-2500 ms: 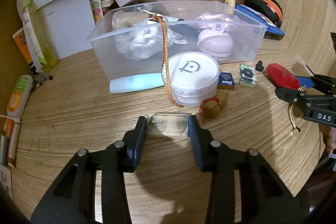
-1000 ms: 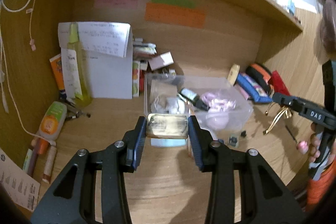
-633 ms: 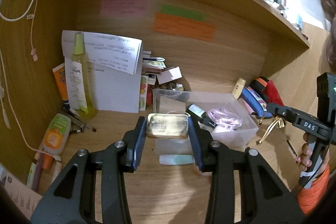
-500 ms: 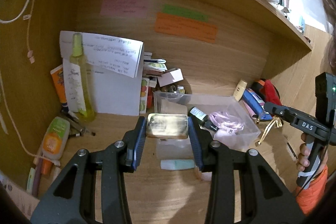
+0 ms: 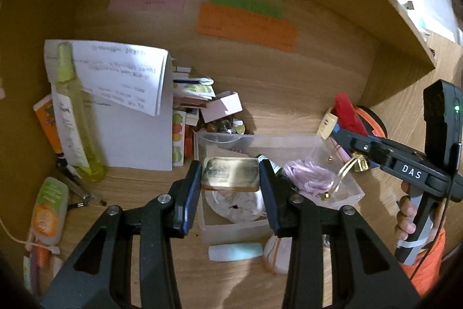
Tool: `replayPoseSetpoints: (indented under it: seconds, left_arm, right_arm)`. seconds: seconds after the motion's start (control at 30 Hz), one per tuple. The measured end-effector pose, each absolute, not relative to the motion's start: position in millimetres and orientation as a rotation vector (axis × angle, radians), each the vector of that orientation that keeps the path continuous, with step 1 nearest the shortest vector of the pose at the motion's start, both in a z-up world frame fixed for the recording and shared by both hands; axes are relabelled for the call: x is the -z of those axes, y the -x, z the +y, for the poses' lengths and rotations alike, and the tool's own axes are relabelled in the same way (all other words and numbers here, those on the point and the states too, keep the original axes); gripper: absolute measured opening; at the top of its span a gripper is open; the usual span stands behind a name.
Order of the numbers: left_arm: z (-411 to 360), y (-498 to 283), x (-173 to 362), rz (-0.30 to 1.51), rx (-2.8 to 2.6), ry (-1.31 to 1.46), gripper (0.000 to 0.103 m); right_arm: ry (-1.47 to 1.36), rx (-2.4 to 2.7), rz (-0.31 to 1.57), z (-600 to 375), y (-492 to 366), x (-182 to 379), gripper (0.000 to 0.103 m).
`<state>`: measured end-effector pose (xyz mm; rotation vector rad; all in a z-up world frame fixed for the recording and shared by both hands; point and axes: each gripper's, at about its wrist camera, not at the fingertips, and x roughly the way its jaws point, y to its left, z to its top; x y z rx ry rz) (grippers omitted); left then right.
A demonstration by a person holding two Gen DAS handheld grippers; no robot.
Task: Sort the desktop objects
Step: 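Carry the brass tin and red pouch over the clear plastic box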
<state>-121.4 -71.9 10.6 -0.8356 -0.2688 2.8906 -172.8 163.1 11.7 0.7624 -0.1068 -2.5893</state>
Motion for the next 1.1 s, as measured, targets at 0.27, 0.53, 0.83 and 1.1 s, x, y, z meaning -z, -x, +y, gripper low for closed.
replayPoseSetpoints:
  seconds: [0.27,0.53,0.83,1.1]
  left_arm:
    - [-72.8,147.7,11.5,-0.300,-2.823,0.914,0.039]
    - [-64.8,164.6,35.7,-0.298,-2.759,0.980,0.039]
    - [-58.5,167.1,45.0,-0.239,-2.773,0.997,0.039]
    - [-58.2,167.6,47.2,-0.221,-2.773,1.010,0.039]
  right_arm:
    - [-0.854,2.570,-0.148,155.2,201.6,16.4,0.031]
    - [-0.960,2.548,-0.137,151.0,215.4,43.2,0.031]
    - [-1.013,2.528,-0.039,133.6,217.5,59.0,0.034]
    - [-1.017,2.549,0.056,124.0,215.9,64.3,0.038]
